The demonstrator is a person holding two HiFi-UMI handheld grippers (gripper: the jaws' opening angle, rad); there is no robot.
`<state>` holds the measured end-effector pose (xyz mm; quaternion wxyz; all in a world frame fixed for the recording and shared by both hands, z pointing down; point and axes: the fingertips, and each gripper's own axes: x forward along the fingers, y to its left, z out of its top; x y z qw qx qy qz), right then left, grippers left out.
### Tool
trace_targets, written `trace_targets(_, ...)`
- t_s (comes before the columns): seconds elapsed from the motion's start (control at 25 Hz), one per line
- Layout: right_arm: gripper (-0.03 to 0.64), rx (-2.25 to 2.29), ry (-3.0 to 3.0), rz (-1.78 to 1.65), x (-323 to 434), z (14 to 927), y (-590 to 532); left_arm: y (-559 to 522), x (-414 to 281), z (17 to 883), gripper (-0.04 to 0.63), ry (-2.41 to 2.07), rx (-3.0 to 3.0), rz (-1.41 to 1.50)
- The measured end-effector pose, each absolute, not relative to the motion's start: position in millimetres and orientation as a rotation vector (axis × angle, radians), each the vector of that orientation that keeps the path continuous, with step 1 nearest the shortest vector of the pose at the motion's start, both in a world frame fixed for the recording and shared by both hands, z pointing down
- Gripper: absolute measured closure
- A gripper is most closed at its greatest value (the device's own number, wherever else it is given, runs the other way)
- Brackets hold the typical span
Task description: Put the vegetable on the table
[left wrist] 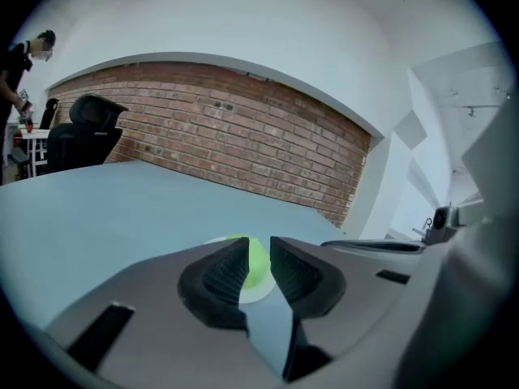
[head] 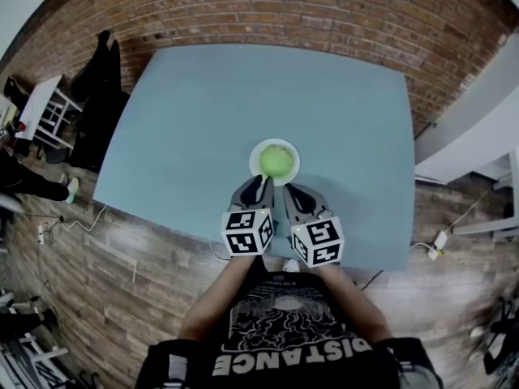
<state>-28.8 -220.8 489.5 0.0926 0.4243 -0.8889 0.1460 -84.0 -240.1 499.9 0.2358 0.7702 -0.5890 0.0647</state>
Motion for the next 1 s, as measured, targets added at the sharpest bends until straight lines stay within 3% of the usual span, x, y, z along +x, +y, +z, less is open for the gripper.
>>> trace_targets(0.12, 0.609, 1.257, -2.662, 0.427, -29.0, 481.0, -218.0, -230.1, -76.6, 486.7, 0.551, -1.603, 2.157, 0.149)
trace_targets(1.0, 0.609, 1.163, -2.741, 0.419, -34.4, 459.9, -184.2, -173.0, -62.7, 454.6, 0.595, -1.689, 2.217, 0.175)
